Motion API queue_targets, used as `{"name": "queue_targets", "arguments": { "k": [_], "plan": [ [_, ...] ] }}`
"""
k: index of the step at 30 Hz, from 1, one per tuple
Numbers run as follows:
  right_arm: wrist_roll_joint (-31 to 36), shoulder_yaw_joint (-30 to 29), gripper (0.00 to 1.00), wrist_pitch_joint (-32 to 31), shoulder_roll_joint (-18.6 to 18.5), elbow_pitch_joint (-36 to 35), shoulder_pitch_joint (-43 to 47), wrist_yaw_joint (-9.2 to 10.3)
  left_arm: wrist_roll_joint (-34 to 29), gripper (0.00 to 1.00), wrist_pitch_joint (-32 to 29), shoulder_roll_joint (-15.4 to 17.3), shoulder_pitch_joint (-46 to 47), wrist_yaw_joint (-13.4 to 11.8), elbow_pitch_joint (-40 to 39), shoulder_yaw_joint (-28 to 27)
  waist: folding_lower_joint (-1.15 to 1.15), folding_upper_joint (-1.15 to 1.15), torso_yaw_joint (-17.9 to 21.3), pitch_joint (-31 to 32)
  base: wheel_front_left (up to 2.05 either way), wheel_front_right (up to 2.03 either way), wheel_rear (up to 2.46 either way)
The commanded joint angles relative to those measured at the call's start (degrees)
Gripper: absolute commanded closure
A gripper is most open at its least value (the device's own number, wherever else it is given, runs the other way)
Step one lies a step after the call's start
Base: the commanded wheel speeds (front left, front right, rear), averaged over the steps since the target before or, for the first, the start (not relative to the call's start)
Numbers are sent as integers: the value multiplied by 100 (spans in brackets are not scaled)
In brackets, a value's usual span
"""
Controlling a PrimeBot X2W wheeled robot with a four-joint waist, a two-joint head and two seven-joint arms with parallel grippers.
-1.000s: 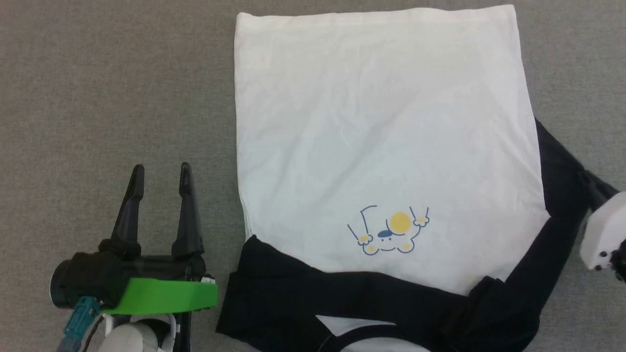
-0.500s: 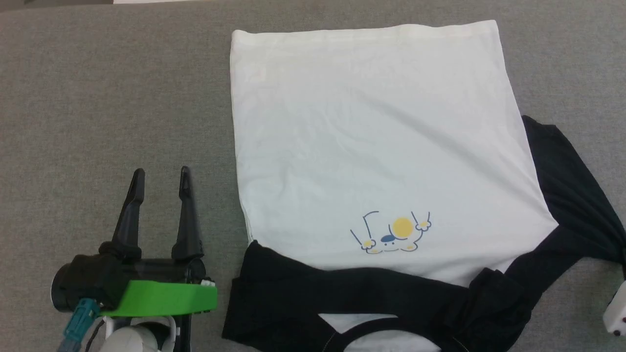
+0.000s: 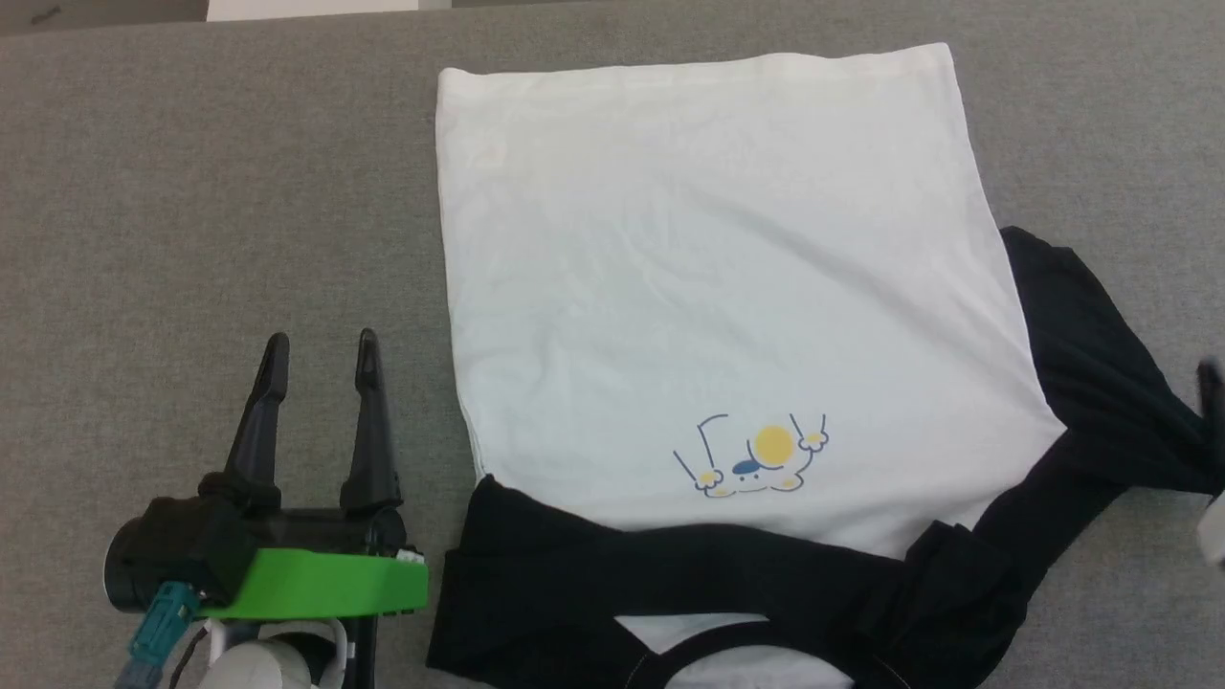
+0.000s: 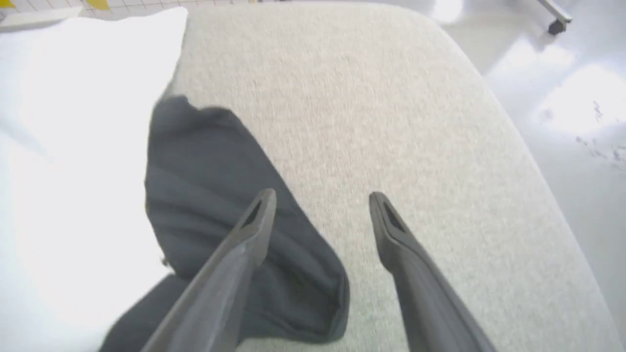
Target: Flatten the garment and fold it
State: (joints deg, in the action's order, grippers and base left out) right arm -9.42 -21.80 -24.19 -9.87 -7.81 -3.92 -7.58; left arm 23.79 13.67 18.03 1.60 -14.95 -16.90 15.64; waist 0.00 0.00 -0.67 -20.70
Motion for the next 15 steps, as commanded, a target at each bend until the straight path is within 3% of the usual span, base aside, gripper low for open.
{"name": "queue_targets", "arguments": {
  "k": [1, 7, 15],
  "plan": [
    [-72, 61, 0, -26, -189, -85, -308, 9, 43, 0, -10, 21, 18, -31, -15, 0, 0, 0, -16, -31, 0, 0, 0],
    [-190, 658, 0, -369, -1034, 110, -1131, 9, 22, 0, -12, 13, 143, -8, -64, 45, 0, 0, -143, -254, 0, 0, 0],
    [-442, 1562, 0, -844, -1680, 846, -1584, 9, -8, 0, 2, -28, 286, 18, -25, 121, 0, 0, -355, -508, 0, 0, 0]
  ]
}}
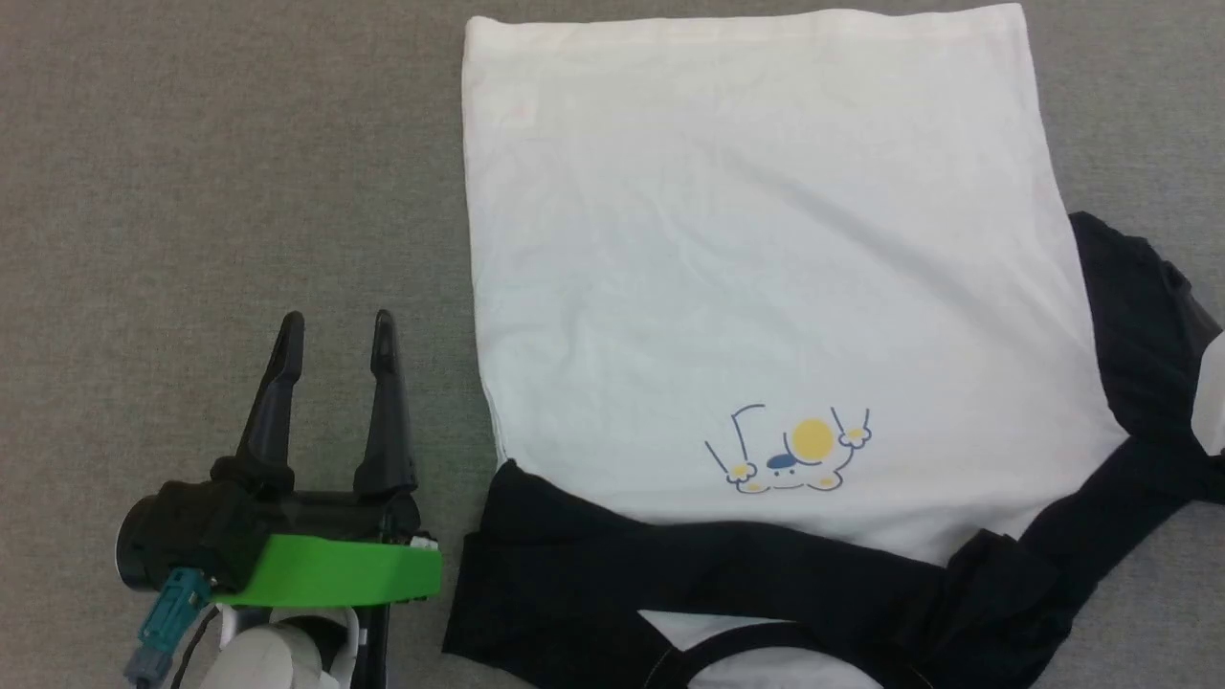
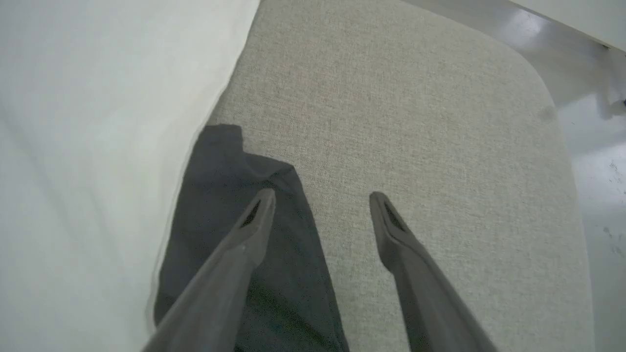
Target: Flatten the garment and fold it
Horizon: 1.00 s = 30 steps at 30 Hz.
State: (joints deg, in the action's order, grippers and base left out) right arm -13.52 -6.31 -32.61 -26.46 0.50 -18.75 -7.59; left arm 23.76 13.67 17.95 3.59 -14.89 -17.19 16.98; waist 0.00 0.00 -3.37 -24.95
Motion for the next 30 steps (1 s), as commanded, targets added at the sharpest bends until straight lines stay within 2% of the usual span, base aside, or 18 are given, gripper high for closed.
{"name": "queue_targets", "arguments": {
  "k": [1, 15, 16, 17, 18, 25, 30],
  "plan": [
    [-62, 92, 0, 1, -68, 88, -140, 10, -4, 0, 6, -22, 94, 14, 11, -12, 0, 0, -109, -99, 0, 0, 0],
    [-175, 985, 0, 229, -547, 742, -602, 10, -15, 0, 24, -25, 169, 31, 15, 44, 0, 0, -278, -342, 0, 0, 0],
    [-204, 1000, 50, 235, -550, 799, -634, 10, -16, 0, 23, -27, 178, 29, 20, 50, 0, 0, -284, -350, 0, 0, 0],
    [-216, 1046, 95, 234, -570, 833, -651, 10, -16, 0, 22, -29, 187, 30, 27, 56, 0, 0, -291, -352, 0, 0, 0],
    [-231, 1092, 100, 234, -594, 861, -663, 10, -14, 0, 23, -32, 194, 29, 35, 60, 0, 0, -294, -351, 0, 0, 0],
    [-266, 967, 100, 525, -577, 1032, -713, 10, 18, 0, 33, -39, 179, 20, 130, 53, 0, 0, -245, -149, 0, 0, 0],
    [-237, 407, 100, 815, -349, 1112, -649, 10, 60, 0, 35, -10, 70, -1, 179, 13, 0, 0, -132, 233, 0, 0, 0]
  ]
}}
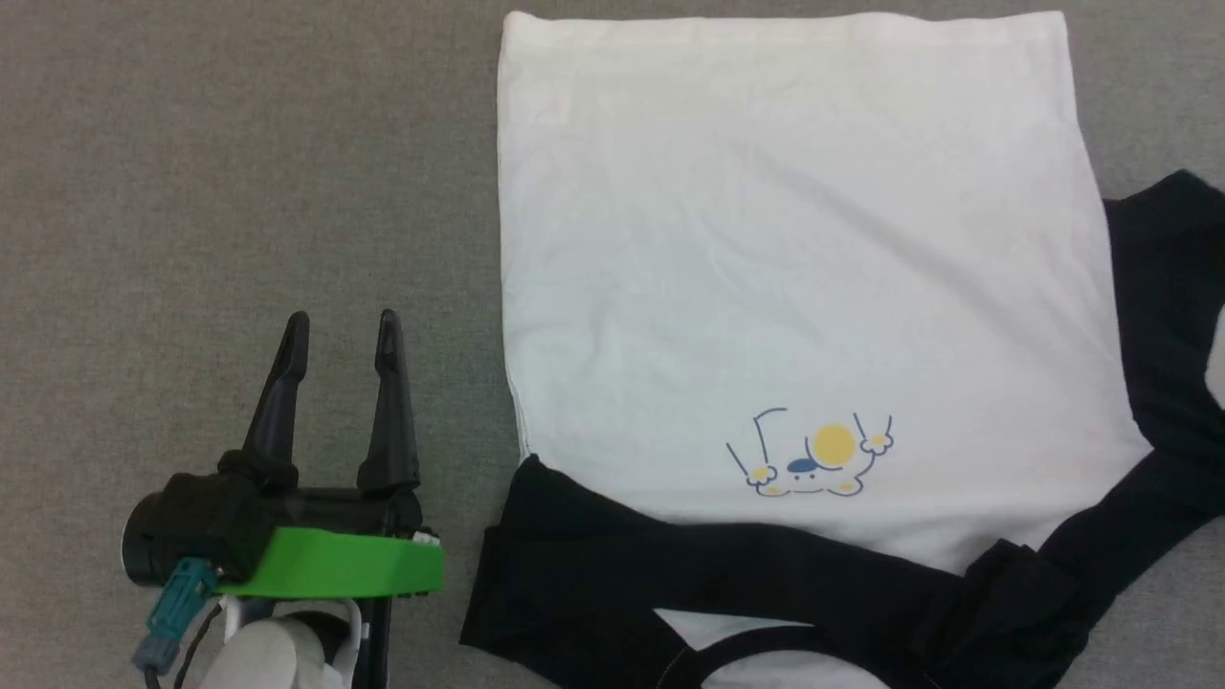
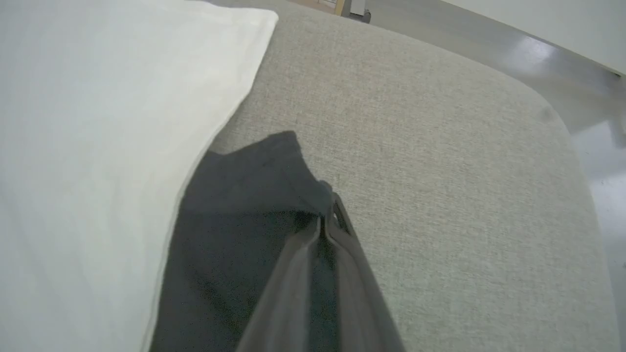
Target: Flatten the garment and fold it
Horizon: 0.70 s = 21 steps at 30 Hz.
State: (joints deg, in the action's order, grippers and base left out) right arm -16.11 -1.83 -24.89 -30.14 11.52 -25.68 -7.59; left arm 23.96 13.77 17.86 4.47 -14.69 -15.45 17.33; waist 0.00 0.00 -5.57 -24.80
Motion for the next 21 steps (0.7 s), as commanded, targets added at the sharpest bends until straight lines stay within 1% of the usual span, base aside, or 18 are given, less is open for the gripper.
{"name": "queue_targets", "arguments": {
  "k": [1, 4, 8, 14, 17, 21],
  "plan": [
    [33, -180, 100, 90, 63, 7, 76, 10, 52, 0, 21, 9, -50, -28, 12, -34, 0, 0, 111, 298, 0, 0, 0],
    [50, -751, 100, 210, 287, -99, 250, 10, 93, 0, 16, 49, -180, -55, 16, -87, 0, 0, 194, 592, 0, 0, 0],
    [36, -1533, 100, 209, 611, -360, 655, 10, 158, 0, -4, 104, -377, -90, 12, -148, 0, 0, 273, 937, 0, 0, 0],
    [99, -2605, 100, 146, 1065, -971, 1394, 10, 245, 0, -53, 179, -661, -147, -48, -223, 0, 0, 334, 1366, 0, 0, 0],
    [136, -3122, 100, 119, 1382, -1284, 1757, 10, 277, 0, -82, 219, -822, -187, -106, -256, 0, 0, 332, 1540, 0, 0, 0],
    [181, -3634, 100, 108, 1845, -1558, 2159, 10, 315, 0, -110, 262, -1024, -253, -179, -313, 0, 0, 328, 1726, 0, 0, 0]
  ]
}}
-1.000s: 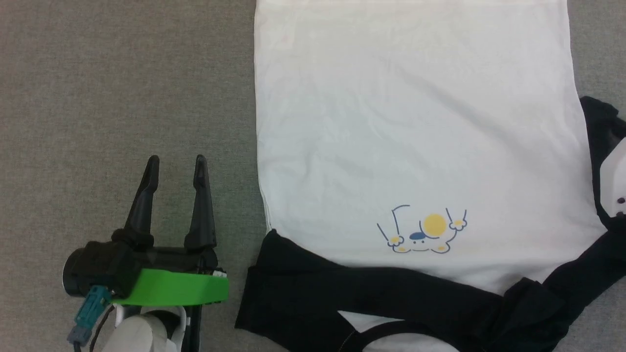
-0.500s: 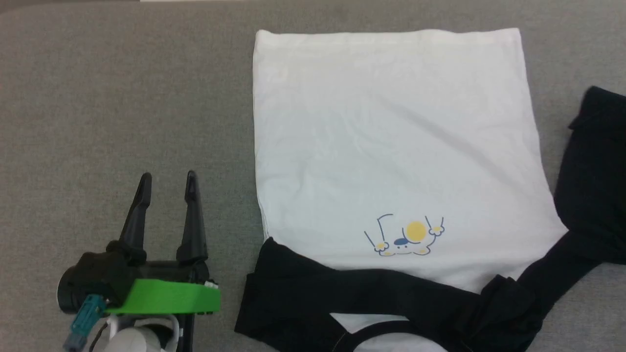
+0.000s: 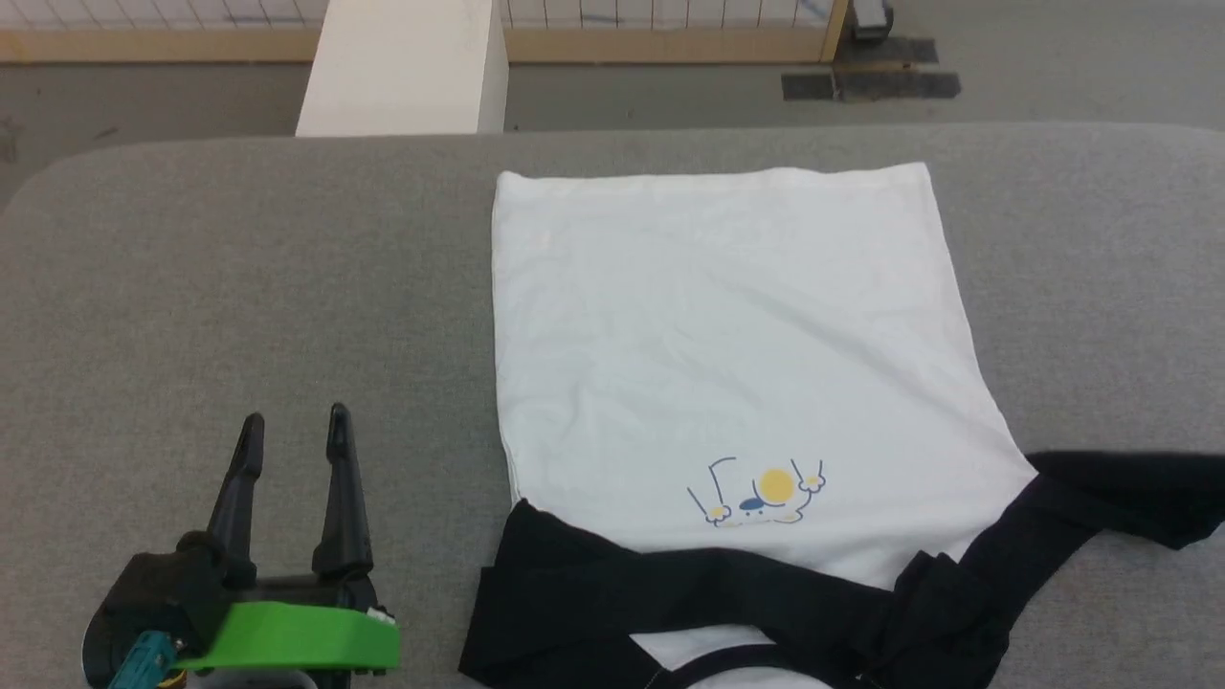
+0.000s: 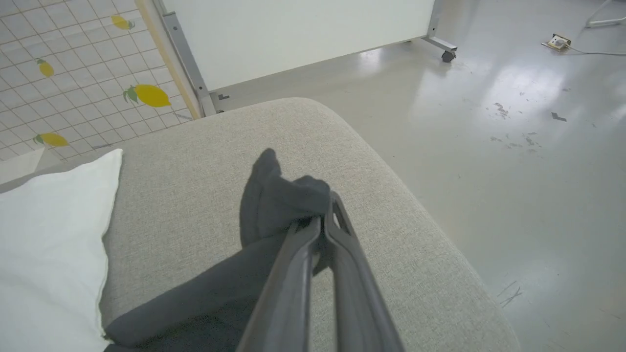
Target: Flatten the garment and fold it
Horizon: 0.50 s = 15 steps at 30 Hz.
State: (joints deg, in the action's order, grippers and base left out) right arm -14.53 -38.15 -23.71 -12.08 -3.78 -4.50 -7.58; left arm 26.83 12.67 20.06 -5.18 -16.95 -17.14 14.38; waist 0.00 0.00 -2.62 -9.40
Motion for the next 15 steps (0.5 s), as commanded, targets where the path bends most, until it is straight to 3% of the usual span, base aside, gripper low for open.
{"name": "queue_targets", "arguments": {
  "k": [1, 7, 15],
  "plan": [
    [31, -87, 100, -11, 132, -61, 115, 9, 37, 0, -6, 49, -95, -37, -23, -25, 0, 0, 27, 226, 0, 0, 0],
    [106, -344, 100, -9, 425, -242, 377, 9, 97, 0, -45, 77, -293, -99, -84, -68, 0, 0, -4, 468, 0, 0, 0],
    [109, 194, 100, -137, 105, -717, 154, 9, 152, 0, -68, 79, -463, -143, -112, -66, 0, 0, -109, 845, 0, 0, 0]
  ]
}}
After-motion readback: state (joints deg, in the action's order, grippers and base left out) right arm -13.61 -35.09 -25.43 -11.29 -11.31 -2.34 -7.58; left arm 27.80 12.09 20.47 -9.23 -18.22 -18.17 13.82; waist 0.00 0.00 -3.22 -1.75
